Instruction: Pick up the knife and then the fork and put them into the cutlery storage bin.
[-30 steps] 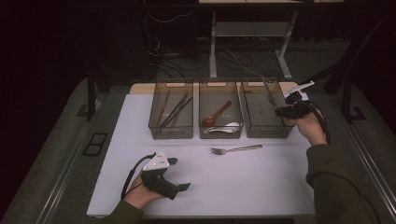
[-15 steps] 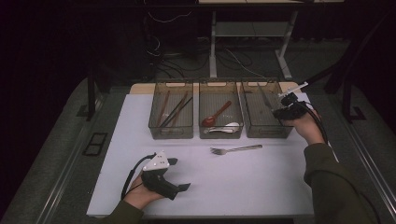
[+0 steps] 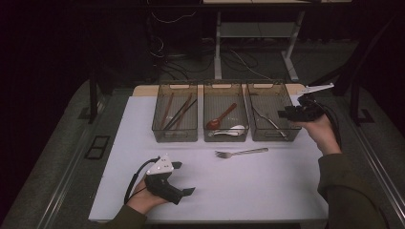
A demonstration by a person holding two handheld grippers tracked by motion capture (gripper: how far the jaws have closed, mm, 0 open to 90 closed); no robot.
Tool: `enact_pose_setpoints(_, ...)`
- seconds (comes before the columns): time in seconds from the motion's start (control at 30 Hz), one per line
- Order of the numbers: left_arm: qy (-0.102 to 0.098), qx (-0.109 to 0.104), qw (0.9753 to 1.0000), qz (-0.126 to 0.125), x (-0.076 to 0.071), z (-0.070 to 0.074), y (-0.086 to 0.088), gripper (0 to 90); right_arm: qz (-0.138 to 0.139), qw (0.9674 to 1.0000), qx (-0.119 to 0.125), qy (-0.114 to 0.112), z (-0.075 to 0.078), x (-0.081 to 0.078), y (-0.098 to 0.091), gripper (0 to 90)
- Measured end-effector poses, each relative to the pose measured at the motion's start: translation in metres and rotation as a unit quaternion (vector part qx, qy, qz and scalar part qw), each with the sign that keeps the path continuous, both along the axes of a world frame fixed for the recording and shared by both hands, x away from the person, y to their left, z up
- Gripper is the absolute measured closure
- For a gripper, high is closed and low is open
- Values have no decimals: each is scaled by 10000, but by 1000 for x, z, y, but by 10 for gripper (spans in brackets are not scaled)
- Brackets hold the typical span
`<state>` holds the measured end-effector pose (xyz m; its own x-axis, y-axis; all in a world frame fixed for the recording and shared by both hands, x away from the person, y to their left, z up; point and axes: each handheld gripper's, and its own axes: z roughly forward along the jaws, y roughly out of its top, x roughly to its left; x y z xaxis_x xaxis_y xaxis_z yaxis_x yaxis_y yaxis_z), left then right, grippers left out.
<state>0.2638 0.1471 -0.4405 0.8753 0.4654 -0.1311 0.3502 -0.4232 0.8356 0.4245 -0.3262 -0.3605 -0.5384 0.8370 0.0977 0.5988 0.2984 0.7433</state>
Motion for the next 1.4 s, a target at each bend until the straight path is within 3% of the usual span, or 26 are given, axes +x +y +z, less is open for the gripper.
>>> enact_pose_setpoints(0.13,-4,14,10000,-14,0,0,0,0,168,9993,301,-128,7,-16,3,608)
enact_pose_setpoints(0.33,-13,25,10000,-15,0,0,0,0,440,9982,292,-290,9,-40,15,701)
enact_pose_setpoints(0.6,-16,29,10000,-18,0,0,-1,0,805,9964,152,-226,-5,-64,31,863)
enact_pose_setpoints(0.73,-26,35,10000,-19,0,0,-1,0,910,9956,-174,-150,-17,-67,41,890)
enact_pose_setpoints(0.93,-35,41,10000,-24,0,0,0,0,984,9947,-298,7,-36,-65,51,891)
enact_pose_setpoints(1.2,-29,37,10000,-24,0,0,0,0,909,9934,-657,227,-63,-57,60,891)
enact_pose_setpoints(1.4,-27,50,10000,-31,0,0,-1,0,887,9925,-789,307,-75,-52,64,891)
